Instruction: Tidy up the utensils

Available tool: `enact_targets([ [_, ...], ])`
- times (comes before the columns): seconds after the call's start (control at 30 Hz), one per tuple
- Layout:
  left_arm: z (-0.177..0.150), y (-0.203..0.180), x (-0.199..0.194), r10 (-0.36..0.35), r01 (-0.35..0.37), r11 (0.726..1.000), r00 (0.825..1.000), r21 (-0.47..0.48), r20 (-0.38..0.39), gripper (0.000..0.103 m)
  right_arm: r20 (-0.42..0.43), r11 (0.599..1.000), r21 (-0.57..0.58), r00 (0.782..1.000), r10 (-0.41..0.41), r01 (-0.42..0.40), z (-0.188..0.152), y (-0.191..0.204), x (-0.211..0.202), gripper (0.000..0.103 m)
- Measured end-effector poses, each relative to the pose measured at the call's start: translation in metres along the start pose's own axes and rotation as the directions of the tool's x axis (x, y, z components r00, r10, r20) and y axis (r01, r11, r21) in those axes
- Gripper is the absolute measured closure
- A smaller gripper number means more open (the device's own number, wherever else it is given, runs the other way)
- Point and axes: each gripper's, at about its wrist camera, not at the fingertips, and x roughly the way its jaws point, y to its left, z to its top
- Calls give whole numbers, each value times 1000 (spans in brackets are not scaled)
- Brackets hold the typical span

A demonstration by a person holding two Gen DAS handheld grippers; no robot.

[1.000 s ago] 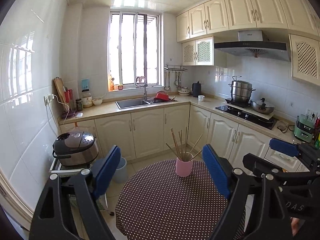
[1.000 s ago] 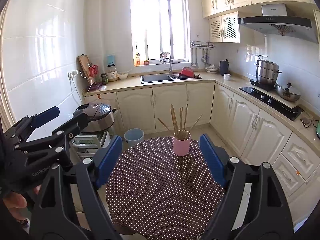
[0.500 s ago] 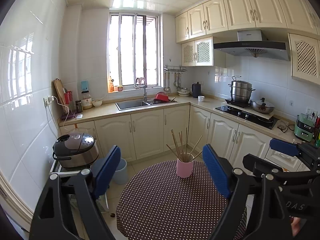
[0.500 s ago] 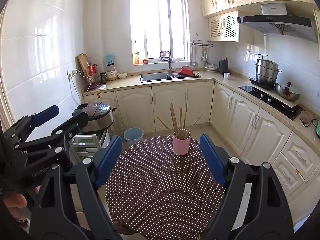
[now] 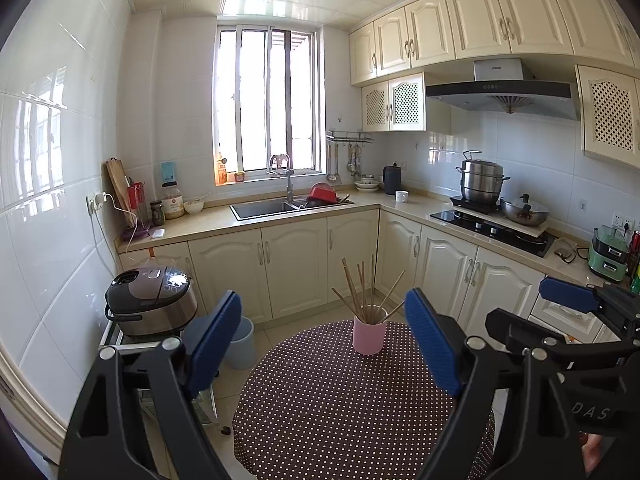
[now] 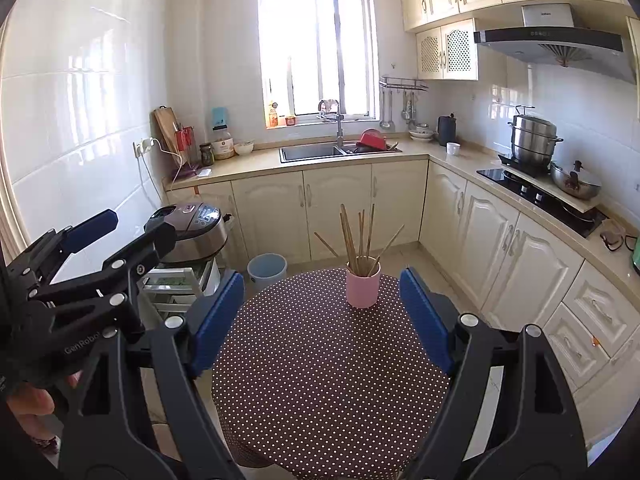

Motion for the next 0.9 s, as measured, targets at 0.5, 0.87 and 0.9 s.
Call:
enact_targets([
  [0.5,-4,-3,2,-5,5,1000,1000,1,-7,21,-5,1000,6,1000,-4,4,-3,-2,1,24],
  [0.87,-7,-8,6,-10,10,1000,1000,3,-14,21,-14,1000,13,1000,-6,6,-5,-10,2,24],
  [0.9,-7,-7,7,-10,10,1000,1000,3,-15,21,-13,1000,12,1000,-6,6,-5,-10,2,24],
])
